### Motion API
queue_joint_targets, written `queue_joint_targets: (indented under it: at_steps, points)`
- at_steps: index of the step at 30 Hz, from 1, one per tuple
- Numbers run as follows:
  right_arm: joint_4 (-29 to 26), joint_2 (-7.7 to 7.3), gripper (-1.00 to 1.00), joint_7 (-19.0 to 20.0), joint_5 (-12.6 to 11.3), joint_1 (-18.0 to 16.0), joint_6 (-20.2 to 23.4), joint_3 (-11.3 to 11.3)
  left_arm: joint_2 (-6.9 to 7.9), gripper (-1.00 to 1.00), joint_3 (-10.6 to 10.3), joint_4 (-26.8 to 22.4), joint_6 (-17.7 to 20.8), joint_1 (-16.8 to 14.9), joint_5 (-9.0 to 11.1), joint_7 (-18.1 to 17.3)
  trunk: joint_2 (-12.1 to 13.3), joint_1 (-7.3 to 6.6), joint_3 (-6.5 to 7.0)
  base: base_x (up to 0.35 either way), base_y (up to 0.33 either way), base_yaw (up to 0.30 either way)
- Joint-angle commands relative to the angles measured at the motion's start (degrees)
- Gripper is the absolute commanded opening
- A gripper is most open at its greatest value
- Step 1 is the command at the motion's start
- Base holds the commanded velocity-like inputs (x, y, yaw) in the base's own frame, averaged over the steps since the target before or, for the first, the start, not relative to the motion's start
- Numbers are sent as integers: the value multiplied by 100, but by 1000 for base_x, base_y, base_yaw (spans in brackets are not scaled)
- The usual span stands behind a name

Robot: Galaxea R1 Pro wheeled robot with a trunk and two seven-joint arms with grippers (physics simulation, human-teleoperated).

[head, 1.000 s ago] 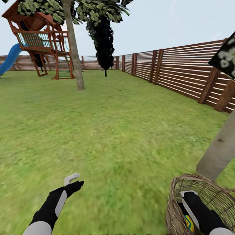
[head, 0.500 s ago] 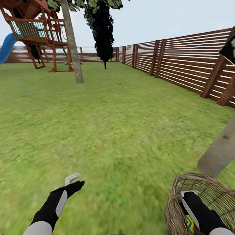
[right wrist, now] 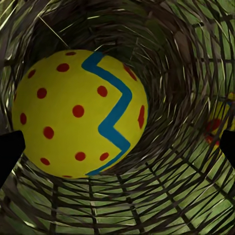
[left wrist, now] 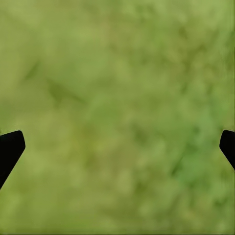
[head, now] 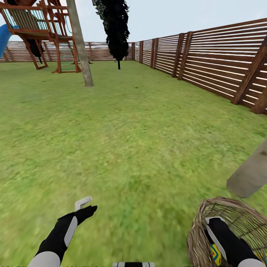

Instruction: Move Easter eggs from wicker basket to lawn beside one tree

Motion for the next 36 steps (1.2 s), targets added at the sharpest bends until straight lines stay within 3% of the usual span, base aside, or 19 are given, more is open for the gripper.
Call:
queue_joint_targets:
  at_steps: [1,36]
  points:
    - [-6,-8,100,-43,-48,-3,24,39,-9,100,32,-6,42,-3,44,-20,-4,1,-28,0,0,0]
    - [-216,106,100,-34,-39,-3,6,74,-85,100,29,250,-187,-1,41,-5,-51,91,-803,41,7,0]
